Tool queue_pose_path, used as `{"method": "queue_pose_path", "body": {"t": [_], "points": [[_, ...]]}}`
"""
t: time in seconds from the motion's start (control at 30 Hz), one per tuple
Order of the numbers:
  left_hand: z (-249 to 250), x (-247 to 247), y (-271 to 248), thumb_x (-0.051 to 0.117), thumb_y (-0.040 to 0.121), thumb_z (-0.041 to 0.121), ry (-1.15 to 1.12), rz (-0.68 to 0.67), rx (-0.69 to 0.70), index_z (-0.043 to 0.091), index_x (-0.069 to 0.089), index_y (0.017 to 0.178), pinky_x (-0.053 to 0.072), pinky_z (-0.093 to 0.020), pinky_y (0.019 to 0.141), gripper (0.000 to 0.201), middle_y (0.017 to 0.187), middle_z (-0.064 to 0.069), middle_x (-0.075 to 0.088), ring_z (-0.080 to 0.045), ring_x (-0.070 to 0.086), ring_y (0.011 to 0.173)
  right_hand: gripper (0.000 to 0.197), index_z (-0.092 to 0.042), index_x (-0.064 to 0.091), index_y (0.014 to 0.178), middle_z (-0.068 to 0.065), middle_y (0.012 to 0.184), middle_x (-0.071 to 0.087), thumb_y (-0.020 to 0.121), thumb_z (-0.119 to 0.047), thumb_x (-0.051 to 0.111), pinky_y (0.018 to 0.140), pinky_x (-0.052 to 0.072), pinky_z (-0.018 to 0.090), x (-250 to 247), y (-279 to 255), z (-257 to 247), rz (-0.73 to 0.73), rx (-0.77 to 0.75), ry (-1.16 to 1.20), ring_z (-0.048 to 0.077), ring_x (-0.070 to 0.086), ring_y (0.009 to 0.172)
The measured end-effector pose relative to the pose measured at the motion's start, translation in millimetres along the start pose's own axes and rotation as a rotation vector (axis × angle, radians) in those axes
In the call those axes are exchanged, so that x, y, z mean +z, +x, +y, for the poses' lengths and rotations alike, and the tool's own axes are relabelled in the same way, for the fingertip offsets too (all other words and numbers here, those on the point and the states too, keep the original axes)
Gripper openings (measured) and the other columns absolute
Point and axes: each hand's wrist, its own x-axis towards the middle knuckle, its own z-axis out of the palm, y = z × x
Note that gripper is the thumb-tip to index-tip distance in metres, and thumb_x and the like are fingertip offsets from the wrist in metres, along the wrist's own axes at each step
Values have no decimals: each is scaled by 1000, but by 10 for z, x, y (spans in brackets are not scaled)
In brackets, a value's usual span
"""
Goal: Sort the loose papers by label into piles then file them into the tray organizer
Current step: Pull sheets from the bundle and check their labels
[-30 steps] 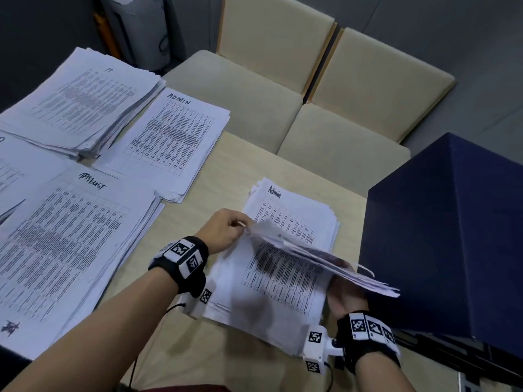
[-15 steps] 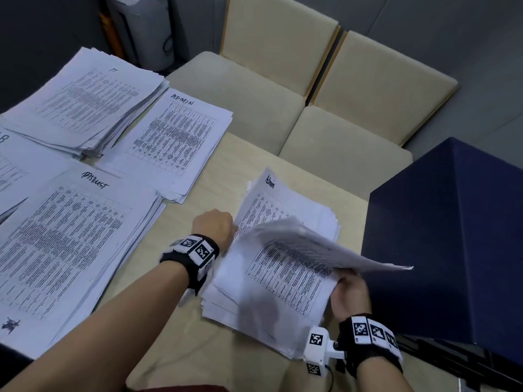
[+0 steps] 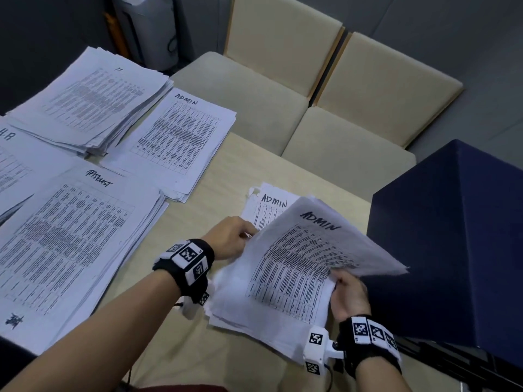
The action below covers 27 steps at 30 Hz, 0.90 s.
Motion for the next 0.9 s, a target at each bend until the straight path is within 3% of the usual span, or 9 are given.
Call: {"method": "queue_pose_path", "body": {"t": [0.1,0.17,0.33,0.47,0.53,0.63,0.7,0.8,0.9], "points": [[-137,96,80,58,87,15,218,300,-267,15,62,105,53,-40,84,18,107,-3,62,-27,63,95,20,6,62,100,19,86,71,85,13,52,59,59,35,-7,-20,1,5,-48,2,30,72,72],[-146,135,99,62,89,31,295,274,-420,12,58,98,52,-36,77,21,98,-5,61,-28,62,89,19,2,61,90,15,79,70,83,16,50,66,57,38,7,-24,-2,-2,-78,-12,31,68,74],[-24,167,97,54,95,30,445,289,-278,15,47,63,46,-28,60,35,65,-1,57,-25,56,63,28,-5,57,81,6,67,69,79,20,45,67,54,30,21,11,-3,-25,-132,82,23,65,71],[-48,68,125,52,95,23,59,134,-57,17,50,66,42,-34,64,30,71,-9,60,-22,51,66,20,-4,59,85,12,82,64,83,10,44,76,50,38,-22,25,-15,-57,-66,70,29,61,79],[-51,43,109,53,92,18,-250,62,22,19,58,71,42,-33,67,21,70,3,60,-13,50,66,16,-5,56,85,12,84,63,79,7,47,75,50,39,-54,29,-10,-72,-34,69,30,60,81],[-4,68,89,59,90,6,-577,-68,15,7,73,91,40,-28,68,14,81,-5,66,-16,54,73,38,-3,59,102,17,101,67,64,-4,58,81,53,44,-82,33,19,-110,-11,119,34,64,92],[78,73,60,62,93,3,-646,-129,23,4,73,84,36,-26,63,14,71,-5,59,-15,47,65,32,-1,60,99,19,100,67,67,-2,58,79,53,43,-90,31,22,-98,-2,92,34,65,91],[210,75,40,64,96,32,-744,-83,-64,16,56,61,33,-21,56,39,60,2,42,-12,38,55,14,-2,58,83,15,84,66,82,8,48,73,51,40,-107,41,28,-64,-26,57,32,63,82],[130,122,150,61,95,45,-576,193,-250,14,68,76,49,-21,64,36,73,3,65,-14,58,67,20,-5,54,83,12,81,64,82,13,45,71,53,39,-152,67,45,-37,-76,76,31,62,81]]}}
